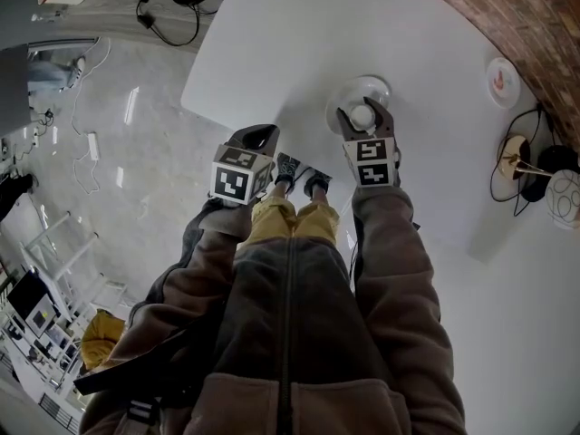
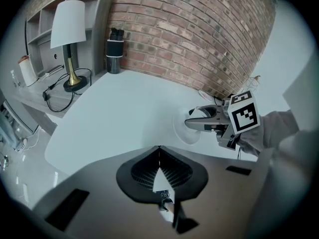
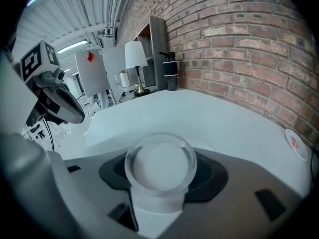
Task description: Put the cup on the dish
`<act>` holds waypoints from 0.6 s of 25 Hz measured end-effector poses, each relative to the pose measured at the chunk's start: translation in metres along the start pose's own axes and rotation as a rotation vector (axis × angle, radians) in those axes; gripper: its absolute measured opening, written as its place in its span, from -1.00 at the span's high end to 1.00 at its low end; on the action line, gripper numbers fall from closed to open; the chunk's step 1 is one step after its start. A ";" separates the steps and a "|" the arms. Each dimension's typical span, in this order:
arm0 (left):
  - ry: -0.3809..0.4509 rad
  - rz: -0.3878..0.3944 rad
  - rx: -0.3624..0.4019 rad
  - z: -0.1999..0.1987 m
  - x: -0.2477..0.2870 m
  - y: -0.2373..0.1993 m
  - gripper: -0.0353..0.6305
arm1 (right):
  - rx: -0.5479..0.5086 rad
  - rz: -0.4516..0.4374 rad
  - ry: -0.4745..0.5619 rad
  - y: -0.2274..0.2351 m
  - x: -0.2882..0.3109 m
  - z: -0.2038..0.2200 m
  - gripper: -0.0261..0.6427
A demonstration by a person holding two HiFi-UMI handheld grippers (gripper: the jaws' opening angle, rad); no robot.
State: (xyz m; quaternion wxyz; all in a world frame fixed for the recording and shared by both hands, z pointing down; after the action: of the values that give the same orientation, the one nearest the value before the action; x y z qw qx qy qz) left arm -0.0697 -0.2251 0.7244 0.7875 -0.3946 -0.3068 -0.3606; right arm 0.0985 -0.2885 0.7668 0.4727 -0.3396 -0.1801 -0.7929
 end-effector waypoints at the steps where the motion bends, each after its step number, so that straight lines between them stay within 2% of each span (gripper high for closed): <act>1: -0.002 -0.001 0.000 0.000 0.001 0.000 0.88 | -0.003 0.000 -0.002 0.001 0.003 0.001 0.17; 15: -0.011 0.004 -0.009 0.005 0.007 0.002 0.88 | -0.078 -0.015 0.041 -0.001 0.010 0.002 0.17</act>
State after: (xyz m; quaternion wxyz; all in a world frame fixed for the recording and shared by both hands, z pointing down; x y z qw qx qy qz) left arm -0.0655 -0.2221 0.7311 0.7848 -0.4007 -0.3088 -0.3580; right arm 0.0949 -0.2932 0.7749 0.4566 -0.3400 -0.1417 -0.8098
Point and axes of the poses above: the fingertips, and each gripper's own axes: x forward along the fingers, y to its right, z out of its underside, the point moved 2 cm from there along -x, backward along the fingers, and after that the axes turned 9 degrees about z, right-handed, at the moved point
